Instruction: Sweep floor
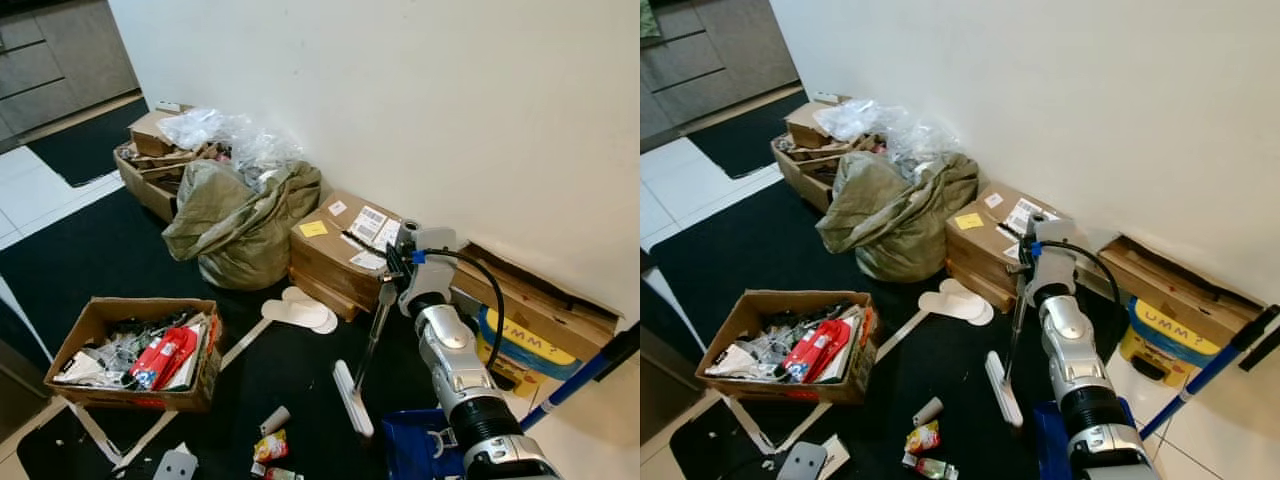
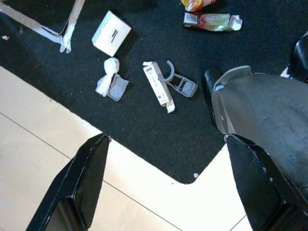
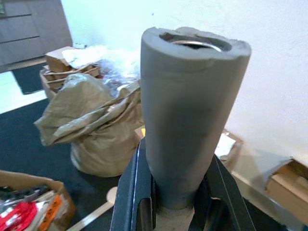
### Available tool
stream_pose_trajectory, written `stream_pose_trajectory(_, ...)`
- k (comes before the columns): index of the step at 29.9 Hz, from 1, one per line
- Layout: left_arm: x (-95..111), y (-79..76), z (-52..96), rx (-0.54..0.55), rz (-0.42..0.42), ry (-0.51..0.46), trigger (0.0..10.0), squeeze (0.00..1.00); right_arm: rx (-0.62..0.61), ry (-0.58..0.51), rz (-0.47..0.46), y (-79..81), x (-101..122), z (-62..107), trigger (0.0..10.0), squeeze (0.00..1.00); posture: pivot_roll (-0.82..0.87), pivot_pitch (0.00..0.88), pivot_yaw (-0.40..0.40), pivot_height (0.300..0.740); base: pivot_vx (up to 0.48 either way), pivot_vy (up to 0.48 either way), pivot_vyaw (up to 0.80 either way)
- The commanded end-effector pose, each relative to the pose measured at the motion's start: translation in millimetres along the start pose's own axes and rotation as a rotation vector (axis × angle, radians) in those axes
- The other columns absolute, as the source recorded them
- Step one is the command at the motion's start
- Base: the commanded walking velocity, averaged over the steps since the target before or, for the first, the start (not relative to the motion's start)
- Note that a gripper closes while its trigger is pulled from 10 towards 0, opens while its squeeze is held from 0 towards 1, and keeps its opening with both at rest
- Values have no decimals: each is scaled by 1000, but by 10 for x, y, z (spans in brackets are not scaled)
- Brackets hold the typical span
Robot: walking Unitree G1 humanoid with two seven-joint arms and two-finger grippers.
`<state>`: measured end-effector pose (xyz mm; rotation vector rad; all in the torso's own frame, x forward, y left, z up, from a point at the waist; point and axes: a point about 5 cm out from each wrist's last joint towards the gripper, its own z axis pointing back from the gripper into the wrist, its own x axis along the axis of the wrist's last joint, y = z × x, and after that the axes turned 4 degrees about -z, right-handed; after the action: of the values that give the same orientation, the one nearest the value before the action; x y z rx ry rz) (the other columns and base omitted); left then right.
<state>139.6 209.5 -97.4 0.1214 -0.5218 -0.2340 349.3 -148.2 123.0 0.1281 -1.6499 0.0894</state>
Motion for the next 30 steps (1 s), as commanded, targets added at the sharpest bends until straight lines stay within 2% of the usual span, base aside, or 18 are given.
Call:
stream_pose_trajectory(1, -95, -4, 16, 10, 12, 41, 10000, 0, 37, 21, -58, 98, -16, -18, 10000, 0, -125, 74, 21, 740, 0, 0, 0)
stream_pose_trajectory(6, -95, -46, 13, 13, 20, 42, 10000, 0, 98, 93, -181, 270, -156, 19, 10000, 0, -158, 45, 4, 740, 0, 0, 0)
stream_pose_trajectory(7, -95, -46, 13, 13, 20, 42, 10000, 0, 98, 93, -181, 270, -156, 19, 10000, 0, -158, 45, 4, 740, 0, 0, 0)
stream_pose_trajectory(8, -83, -53, 11, 16, 29, 36, 10000, 0, 116, 120, -202, 346, -224, 50, 10000, 0, -166, 37, 6, 740, 0, 0, 0)
stream_pose_trajectory(10, -49, -46, 3, 21, 46, 27, 10000, 0, 135, 143, -203, 399, -273, 69, 10000, 0, -170, 36, 9, 740, 0, 0, 0)
stream_pose_trajectory(12, -49, -46, 3, 21, 46, 27, 10000, 0, 135, 143, -203, 399, -273, 69, 10000, 0, -170, 36, 9, 740, 0, 0, 0)
stream_pose_trajectory(17, 85, 62, -18, 61, 122, -16, 10000, 0, 152, 176, -234, 491, -327, 52, 10000, 0, -168, 8, 33, 740, 0, 0, 0)
stream_pose_trajectory(22, 78, 81, -17, 65, 113, -4, 10000, 0, 145, 194, -232, 500, -347, 37, 10000, 0, -158, 0, 34, 740, 0, 0, 0)
stream_pose_trajectory(25, 154, 106, -30, 79, 132, -22, 10000, 0, 148, 198, -229, 492, -346, 23, 10000, 0, -150, 0, 26, 740, 0, 0, 0)
stream_pose_trajectory(26, 246, 120, -44, 82, 144, -46, 10000, 0, 152, 196, -239, 490, -342, 13, 10000, 0, -141, 0, 31, 740, 0, 277, 0)
stream_pose_trajectory(30, 335, 119, -57, 79, 125, -68, 10000, 0, 164, 191, -238, 502, -337, 5, 10000, 0, -126, 25, 46, 740, 0, 290, 0)
